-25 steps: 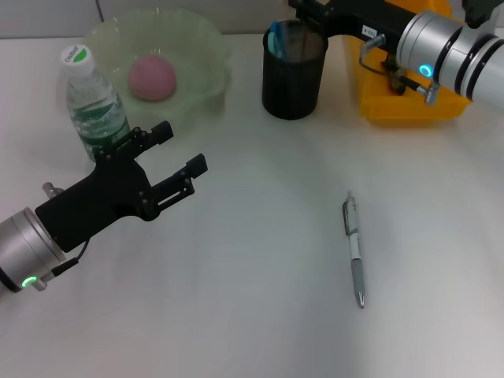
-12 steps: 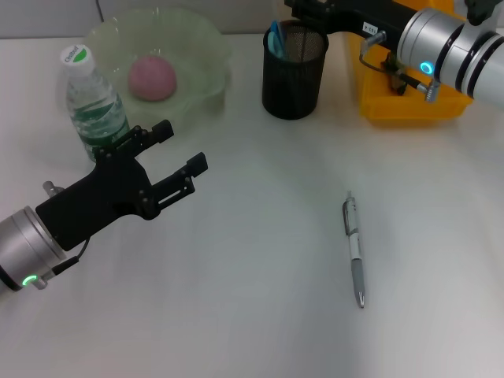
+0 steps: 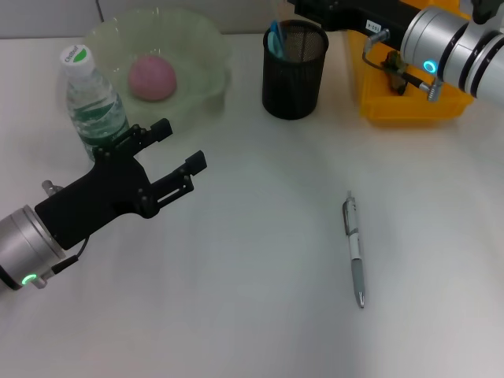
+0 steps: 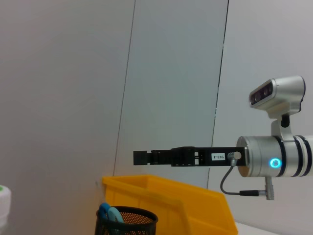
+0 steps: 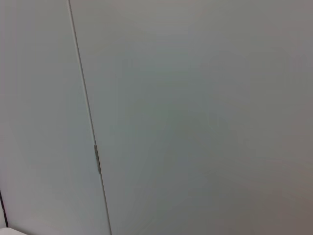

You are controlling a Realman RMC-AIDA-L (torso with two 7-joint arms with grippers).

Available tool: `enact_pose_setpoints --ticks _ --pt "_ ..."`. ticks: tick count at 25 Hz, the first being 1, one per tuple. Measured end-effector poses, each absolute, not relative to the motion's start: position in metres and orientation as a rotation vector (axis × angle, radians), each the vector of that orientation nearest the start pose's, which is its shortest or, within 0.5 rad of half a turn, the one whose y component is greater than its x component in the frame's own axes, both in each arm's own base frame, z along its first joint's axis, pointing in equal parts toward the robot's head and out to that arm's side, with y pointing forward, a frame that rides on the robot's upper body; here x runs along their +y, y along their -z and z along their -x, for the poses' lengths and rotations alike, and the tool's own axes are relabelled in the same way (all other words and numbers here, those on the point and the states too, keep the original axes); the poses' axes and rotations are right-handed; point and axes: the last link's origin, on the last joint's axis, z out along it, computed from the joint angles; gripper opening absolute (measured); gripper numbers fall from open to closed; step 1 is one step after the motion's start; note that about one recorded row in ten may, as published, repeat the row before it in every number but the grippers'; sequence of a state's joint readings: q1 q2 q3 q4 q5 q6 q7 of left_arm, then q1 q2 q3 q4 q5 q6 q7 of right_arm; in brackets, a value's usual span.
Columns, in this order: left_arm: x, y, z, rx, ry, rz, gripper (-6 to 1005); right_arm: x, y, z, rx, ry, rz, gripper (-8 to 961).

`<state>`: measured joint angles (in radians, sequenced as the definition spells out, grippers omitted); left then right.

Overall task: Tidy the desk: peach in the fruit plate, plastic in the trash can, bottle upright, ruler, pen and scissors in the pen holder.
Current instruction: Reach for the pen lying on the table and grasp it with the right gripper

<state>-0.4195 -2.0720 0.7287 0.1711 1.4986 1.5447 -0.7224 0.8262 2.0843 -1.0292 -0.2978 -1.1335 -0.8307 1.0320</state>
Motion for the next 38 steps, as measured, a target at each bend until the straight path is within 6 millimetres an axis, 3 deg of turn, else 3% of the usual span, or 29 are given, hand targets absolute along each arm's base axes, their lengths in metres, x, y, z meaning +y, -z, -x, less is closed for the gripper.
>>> enact_pose_setpoints --ticks 19,27,38 --pt "0.280 0.034 0.292 -0.462 1.046 2.294 756 0.449 0.033 -0.191 0.623 -0.810 2.173 710" --pt "0.279 0.034 0.292 -0.464 1.051 2.294 756 0.439 0.022 -0.191 0.616 -0.915 2.185 710" --pt "0.278 0.034 0.292 -0.457 1.046 2.305 755 0.411 0.001 -0.197 0.623 -1.114 2.246 709"
